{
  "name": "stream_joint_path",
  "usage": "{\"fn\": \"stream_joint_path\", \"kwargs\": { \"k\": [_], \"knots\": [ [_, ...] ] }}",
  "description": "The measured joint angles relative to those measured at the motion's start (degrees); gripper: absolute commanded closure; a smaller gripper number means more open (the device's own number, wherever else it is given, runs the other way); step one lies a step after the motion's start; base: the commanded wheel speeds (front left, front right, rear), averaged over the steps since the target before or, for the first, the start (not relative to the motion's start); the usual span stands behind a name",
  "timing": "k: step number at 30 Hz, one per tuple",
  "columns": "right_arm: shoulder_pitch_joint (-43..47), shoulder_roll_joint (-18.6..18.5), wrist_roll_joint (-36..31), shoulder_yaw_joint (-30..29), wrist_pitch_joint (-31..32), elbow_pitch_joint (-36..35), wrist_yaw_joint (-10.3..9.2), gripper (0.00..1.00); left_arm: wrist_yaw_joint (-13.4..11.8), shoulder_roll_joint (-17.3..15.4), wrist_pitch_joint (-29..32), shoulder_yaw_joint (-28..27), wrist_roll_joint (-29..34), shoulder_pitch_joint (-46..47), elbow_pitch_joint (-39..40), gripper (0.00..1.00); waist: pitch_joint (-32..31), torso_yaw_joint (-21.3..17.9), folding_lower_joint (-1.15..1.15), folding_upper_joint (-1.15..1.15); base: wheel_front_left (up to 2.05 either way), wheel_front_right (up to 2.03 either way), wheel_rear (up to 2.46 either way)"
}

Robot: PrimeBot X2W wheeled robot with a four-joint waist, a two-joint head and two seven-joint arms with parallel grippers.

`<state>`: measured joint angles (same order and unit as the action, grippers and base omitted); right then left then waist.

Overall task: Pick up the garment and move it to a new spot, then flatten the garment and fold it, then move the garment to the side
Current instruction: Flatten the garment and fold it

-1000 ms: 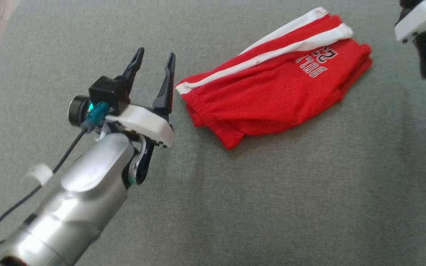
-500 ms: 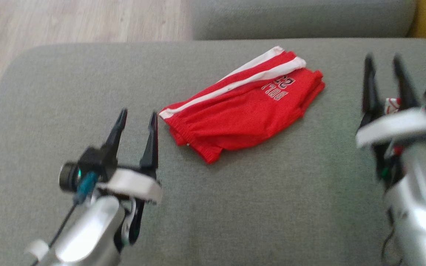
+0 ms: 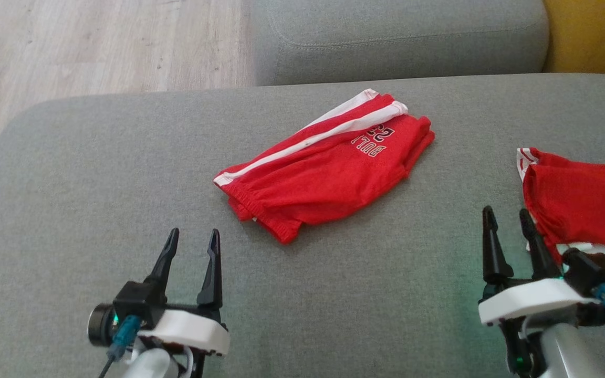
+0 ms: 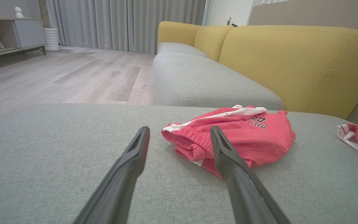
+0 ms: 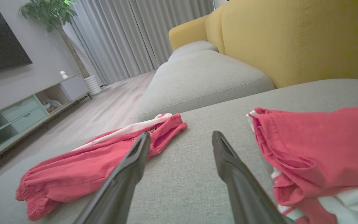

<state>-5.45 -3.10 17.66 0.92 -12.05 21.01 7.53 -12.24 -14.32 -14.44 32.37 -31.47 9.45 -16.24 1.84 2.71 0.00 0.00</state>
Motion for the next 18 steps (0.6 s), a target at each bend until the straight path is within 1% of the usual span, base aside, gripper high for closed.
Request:
{"fn": "stream_joint_path", "kwargs": {
  "k": [2,8,11,14,18],
  "knots": [
    [0.41,0.07,0.96,0.62,0.46,-1.02,0.0,0.0,0.75,0.65,0.0,-1.09,0.89,-0.4,-0.03,0.0,0.04,-0.05,0.0,0.0,0.0,0.0,0.0],
    [0.34,0.31,1.0,0.64,1.71,-4.01,0.0,0.0,2.94,2.41,0.0,-3.32,3.3,-0.34,-0.11,0.0,1.16,0.41,0.0,0.0,0.0,0.0,0.0],
    [-0.56,0.32,0.01,0.76,4.12,-4.98,0.0,0.0,4.24,3.28,0.0,-4.69,4.24,-0.11,-0.27,0.0,3.11,1.01,0.0,0.0,0.0,0.0,0.0],
    [-3.68,0.34,-2.05,-0.29,7.75,-4.61,0.0,0.0,5.3,3.87,0.0,-4.93,5.22,0.95,-0.65,0.0,5.22,1.65,0.01,0.0,0.0,0.0,0.0],
    [-11.4,0.32,-2.94,-4.69,11.5,-2.13,0.0,0.0,6.78,4.72,0.0,-5.39,6.39,3.99,-1.51,0.0,8.46,2.98,0.02,0.0,0.0,0.0,0.0]
  ]
}}
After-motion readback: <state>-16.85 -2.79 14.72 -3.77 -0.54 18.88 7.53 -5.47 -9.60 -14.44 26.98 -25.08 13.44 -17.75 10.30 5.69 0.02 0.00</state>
